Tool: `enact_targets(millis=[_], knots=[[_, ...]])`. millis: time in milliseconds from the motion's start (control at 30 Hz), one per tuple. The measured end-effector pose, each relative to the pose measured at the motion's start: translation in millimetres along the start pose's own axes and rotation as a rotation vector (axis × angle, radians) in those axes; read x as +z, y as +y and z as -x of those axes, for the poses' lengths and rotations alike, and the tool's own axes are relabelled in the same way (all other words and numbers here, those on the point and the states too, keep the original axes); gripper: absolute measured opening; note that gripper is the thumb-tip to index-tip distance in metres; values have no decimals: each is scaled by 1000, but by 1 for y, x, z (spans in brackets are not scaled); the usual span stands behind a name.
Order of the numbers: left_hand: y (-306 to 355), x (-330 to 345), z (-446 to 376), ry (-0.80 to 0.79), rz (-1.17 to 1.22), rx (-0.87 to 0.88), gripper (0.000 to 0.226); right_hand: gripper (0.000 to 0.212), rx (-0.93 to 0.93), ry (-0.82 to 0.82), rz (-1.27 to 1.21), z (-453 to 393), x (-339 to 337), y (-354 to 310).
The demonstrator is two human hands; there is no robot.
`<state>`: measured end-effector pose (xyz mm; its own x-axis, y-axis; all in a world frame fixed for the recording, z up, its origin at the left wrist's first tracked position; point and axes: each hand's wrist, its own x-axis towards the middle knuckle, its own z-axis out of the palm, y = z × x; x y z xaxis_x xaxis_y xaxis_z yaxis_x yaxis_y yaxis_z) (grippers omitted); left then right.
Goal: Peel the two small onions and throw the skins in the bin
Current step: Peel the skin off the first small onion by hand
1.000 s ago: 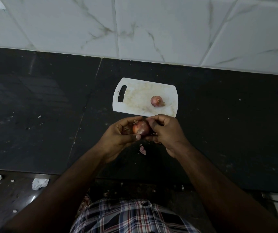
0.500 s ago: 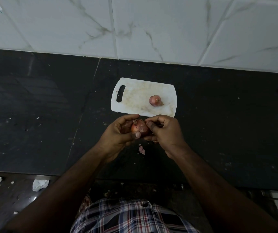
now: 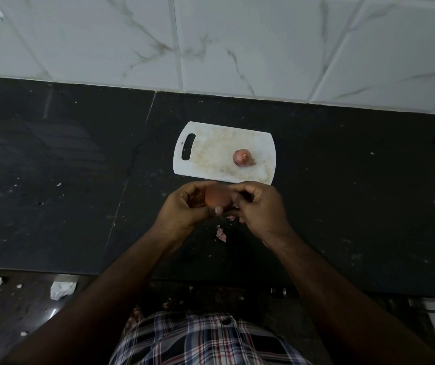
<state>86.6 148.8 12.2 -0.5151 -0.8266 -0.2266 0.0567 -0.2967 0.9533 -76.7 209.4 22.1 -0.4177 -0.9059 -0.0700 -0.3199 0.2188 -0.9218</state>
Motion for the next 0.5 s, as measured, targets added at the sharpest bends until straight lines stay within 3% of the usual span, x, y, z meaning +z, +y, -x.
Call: enact_targets(millis=[300,500], knots=[[2,3,2,46,-72,15,50,20,-238,79,188,12,-1,-13],[0,2,1,22,-17,-20,52,26,-270,66,279,12,4,-14]])
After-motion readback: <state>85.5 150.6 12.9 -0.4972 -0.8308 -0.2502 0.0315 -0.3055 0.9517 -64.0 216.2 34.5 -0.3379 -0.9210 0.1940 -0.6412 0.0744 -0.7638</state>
